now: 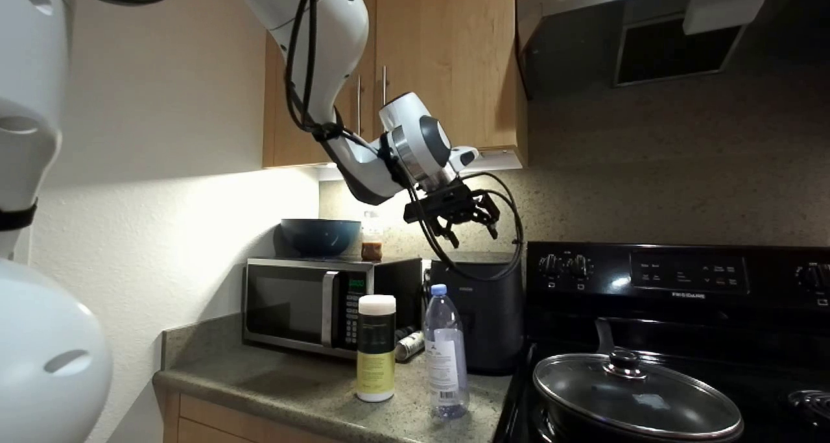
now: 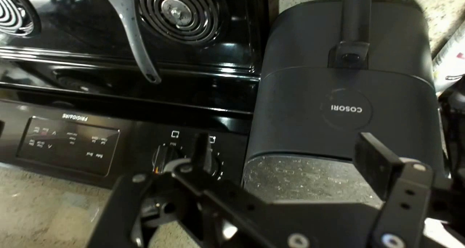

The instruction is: Put the empty bottle on the counter and the bottle with the liquid put on top of the container

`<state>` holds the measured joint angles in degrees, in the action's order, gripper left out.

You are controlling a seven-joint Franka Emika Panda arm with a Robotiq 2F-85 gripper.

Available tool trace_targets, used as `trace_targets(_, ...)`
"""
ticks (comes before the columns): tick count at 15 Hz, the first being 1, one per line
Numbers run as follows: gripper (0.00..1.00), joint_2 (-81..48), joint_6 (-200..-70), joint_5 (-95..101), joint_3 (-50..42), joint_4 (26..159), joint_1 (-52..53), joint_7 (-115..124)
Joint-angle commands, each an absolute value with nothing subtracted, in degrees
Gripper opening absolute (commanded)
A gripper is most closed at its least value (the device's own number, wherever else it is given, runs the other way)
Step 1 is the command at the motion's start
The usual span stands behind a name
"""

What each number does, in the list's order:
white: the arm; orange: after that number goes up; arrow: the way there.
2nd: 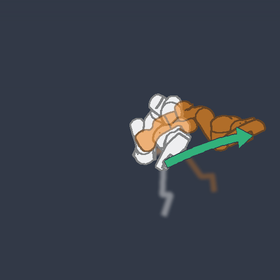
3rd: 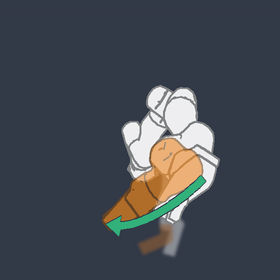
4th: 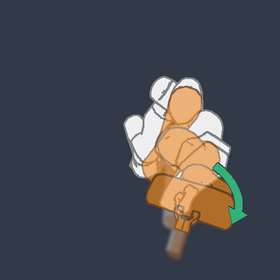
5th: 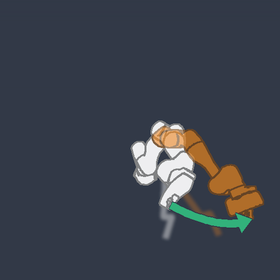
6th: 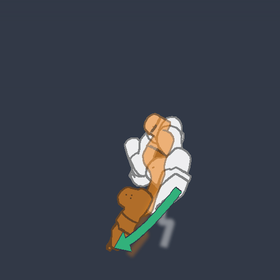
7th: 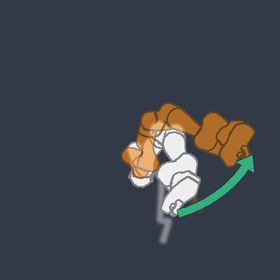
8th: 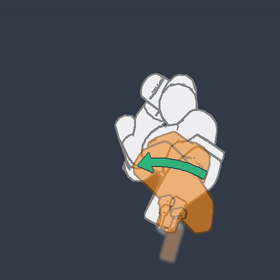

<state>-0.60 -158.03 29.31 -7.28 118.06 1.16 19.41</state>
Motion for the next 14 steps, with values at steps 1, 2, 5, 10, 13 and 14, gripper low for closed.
trace_targets(1, 1.00, 3.00, -152.64, 35.32, -6.38, 117.18, 1.94, 23.92)
trace_targets(2, 1.00, 3.53, -150.77, 36.30, -5.90, 116.63, 2.25, 24.22)
trace_targets(5, 1.00, 4.25, -145.20, 37.16, -1.97, 114.72, 1.71, 22.98)
trace_targets(10, 1.00, 3.40, -139.81, 35.46, 3.18, 112.20, 3.44, 19.62)
trace_targets(13, 1.00, 2.95, -138.52, 35.13, 5.33, 111.35, 4.62, 17.86)
trace_targets(14, 1.00, 2.76, -138.41, 35.14, 5.94, 111.10, 5.00, 17.09)
